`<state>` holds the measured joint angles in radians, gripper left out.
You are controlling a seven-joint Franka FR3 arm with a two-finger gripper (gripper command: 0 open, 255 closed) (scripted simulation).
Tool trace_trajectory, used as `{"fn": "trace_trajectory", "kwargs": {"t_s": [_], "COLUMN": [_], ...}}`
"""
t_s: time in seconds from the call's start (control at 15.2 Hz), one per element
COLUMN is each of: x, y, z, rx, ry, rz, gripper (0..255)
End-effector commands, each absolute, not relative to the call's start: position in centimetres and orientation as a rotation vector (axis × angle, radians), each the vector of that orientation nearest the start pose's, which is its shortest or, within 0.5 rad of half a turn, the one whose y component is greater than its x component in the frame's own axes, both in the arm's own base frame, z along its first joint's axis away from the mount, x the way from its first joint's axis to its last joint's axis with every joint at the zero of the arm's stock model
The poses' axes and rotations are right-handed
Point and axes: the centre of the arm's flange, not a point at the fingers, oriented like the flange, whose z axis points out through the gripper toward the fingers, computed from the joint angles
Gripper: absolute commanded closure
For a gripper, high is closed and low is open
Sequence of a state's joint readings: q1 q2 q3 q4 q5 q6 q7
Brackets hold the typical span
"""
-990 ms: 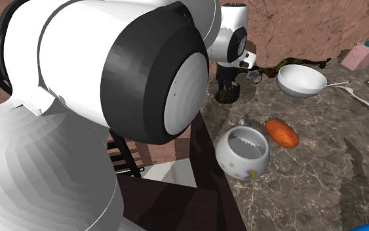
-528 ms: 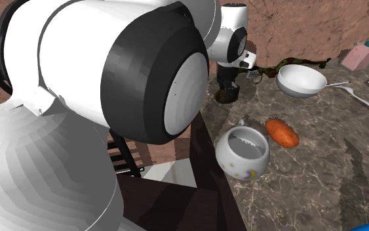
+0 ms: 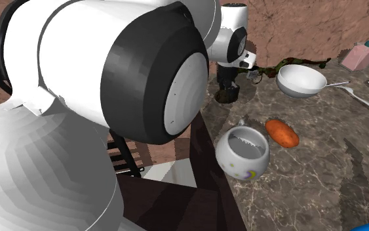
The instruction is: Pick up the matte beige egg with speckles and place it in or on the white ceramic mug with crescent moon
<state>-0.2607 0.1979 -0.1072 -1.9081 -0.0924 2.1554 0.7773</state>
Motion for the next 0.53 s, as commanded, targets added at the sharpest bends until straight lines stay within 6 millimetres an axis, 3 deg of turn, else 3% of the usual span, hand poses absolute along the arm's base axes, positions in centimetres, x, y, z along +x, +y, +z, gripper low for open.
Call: {"fn": "trace_trajectory", "kwargs": {"t_s": [0.0,0.46], "x": [56.7,56.7], "y": [-22.0,-22.0], "z": [40.5,44.2], "rx": [-2.757,-2.757], "ry": [1.678,1.678], "rz": [-0.109,-0.109], "gripper": [255,255]}}
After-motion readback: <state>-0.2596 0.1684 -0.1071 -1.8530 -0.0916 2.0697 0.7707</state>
